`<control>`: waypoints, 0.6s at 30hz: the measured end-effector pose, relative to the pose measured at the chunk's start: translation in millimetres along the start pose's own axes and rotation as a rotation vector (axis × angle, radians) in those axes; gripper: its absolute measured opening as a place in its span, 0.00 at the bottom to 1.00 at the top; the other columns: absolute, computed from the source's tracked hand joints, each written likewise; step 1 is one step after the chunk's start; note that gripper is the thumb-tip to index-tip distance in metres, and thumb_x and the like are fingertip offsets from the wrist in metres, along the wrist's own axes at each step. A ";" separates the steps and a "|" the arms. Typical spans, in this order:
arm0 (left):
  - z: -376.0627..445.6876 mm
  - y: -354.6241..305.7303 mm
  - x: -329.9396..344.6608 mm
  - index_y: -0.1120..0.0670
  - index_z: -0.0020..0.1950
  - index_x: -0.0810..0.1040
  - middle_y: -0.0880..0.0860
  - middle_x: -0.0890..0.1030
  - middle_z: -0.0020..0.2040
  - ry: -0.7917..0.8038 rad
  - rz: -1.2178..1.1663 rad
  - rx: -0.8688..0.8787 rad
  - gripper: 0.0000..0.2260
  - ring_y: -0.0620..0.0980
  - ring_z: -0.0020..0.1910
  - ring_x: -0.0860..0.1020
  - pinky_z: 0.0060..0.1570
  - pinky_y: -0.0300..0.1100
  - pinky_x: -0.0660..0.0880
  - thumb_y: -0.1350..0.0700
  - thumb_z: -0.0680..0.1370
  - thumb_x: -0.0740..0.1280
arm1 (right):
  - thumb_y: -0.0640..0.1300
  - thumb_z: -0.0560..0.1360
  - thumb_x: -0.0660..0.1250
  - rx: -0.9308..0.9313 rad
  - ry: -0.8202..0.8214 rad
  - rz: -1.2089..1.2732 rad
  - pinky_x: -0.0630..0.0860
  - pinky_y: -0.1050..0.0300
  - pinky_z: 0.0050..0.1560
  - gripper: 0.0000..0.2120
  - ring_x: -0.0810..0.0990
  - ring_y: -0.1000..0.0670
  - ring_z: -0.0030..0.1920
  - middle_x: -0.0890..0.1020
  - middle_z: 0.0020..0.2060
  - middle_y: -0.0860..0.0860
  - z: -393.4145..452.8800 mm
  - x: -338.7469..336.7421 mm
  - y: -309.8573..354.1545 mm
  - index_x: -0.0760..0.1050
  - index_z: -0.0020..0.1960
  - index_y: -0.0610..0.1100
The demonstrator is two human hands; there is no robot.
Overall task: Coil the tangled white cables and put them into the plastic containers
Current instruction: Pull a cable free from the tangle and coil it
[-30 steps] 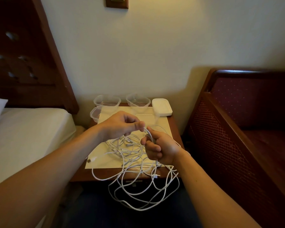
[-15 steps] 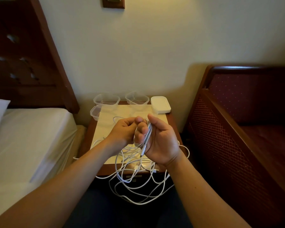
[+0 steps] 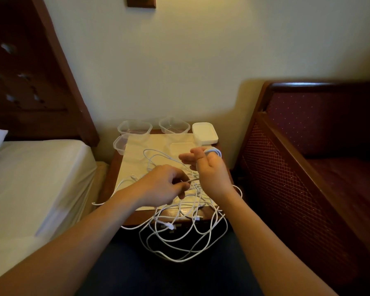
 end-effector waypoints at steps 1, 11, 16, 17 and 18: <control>0.6 -1.7 -7.4 0.51 0.50 0.84 0.48 0.85 0.40 -0.030 0.123 0.025 0.07 0.47 0.35 0.82 0.41 0.48 0.80 0.52 0.82 0.67 | 0.50 0.87 0.53 0.001 0.003 -0.118 0.77 0.48 0.63 0.17 0.83 0.56 0.55 0.87 0.50 0.53 0.4 -0.4 -4.0 0.81 0.54 0.49; -4.8 4.8 -33.0 0.49 0.52 0.85 0.42 0.84 0.46 -0.186 0.494 0.436 0.04 0.39 0.48 0.79 0.49 0.41 0.76 0.52 0.79 0.73 | 0.57 0.86 0.50 0.356 0.408 -0.200 0.73 0.56 0.32 0.29 0.80 0.43 0.29 0.83 0.30 0.42 -21.8 15.8 -32.7 0.77 0.46 0.35; -5.0 10.8 -32.3 0.52 0.53 0.83 0.40 0.80 0.47 -0.358 0.384 0.541 0.05 0.36 0.47 0.77 0.46 0.35 0.73 0.59 0.78 0.72 | 0.72 0.79 0.39 0.520 0.586 0.234 0.63 0.59 0.23 0.44 0.65 0.50 0.18 0.70 0.19 0.47 -27.1 31.7 -32.6 0.75 0.43 0.35; -4.8 10.8 -32.3 0.52 0.53 0.84 0.40 0.81 0.47 -0.383 0.324 0.534 0.05 0.37 0.47 0.78 0.46 0.35 0.74 0.58 0.78 0.72 | 0.73 0.78 0.39 0.557 0.630 0.352 0.61 0.61 0.21 0.44 0.64 0.52 0.17 0.67 0.18 0.49 -27.9 33.3 -31.6 0.74 0.42 0.35; -4.7 11.4 -32.1 0.52 0.52 0.84 0.41 0.82 0.46 -0.399 0.249 0.513 0.04 0.39 0.48 0.79 0.46 0.37 0.75 0.57 0.78 0.72 | 0.73 0.78 0.40 0.579 0.685 0.473 0.61 0.63 0.20 0.44 0.63 0.53 0.16 0.66 0.17 0.50 -28.9 34.7 -29.5 0.74 0.41 0.35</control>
Point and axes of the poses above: each hand's wrist, its own z-axis towards the middle knuckle, its own x-axis out of the palm, y = z × x, the point moved 4 cm from there along z, towards the middle knuckle
